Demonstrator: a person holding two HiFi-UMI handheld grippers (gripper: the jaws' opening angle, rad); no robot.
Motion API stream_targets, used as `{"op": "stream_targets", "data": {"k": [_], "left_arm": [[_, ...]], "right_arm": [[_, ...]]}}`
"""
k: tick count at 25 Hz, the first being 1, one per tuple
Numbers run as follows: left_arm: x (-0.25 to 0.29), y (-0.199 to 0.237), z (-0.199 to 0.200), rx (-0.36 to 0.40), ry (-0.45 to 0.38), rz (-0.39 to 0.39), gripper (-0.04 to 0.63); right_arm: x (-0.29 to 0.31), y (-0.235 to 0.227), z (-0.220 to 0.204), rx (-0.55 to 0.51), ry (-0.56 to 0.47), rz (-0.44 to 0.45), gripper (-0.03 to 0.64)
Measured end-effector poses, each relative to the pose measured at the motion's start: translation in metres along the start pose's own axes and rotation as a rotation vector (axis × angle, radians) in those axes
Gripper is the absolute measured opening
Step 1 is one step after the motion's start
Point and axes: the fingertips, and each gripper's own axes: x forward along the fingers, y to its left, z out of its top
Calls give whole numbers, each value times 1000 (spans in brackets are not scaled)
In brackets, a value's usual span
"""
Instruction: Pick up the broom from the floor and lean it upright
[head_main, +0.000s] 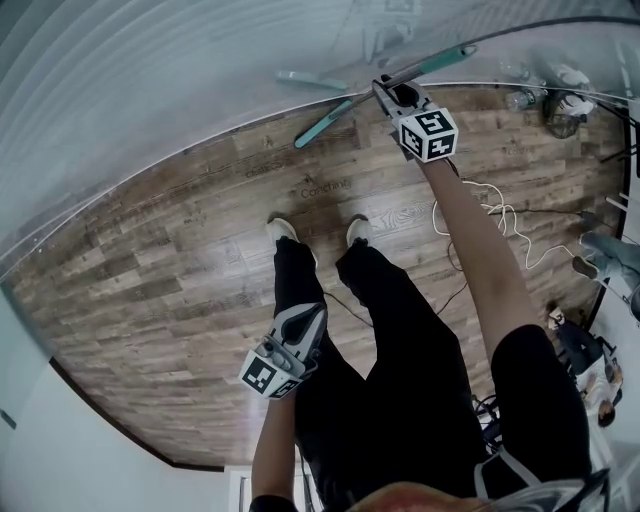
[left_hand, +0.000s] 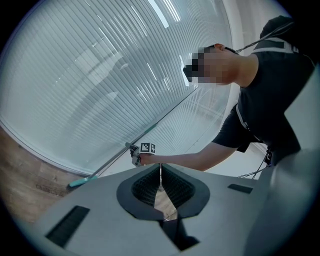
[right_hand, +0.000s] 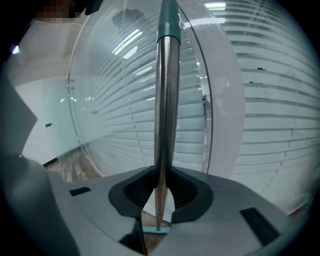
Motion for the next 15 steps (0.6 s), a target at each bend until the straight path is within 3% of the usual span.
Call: {"op": "stream_targets", "data": {"k": [10,13,15], "left_arm": [[-1,0,-1,-21,-29,14,25],[-2,1,1,-25,-36,13,25],[-3,2,1,-30,-37,17,25]], "right_arm": [[3,-1,-1,-62,80,13,100],[1,-1,-4,-57,74,-3,186],[-2,-2,-7,-27,61,-17,187]]}}
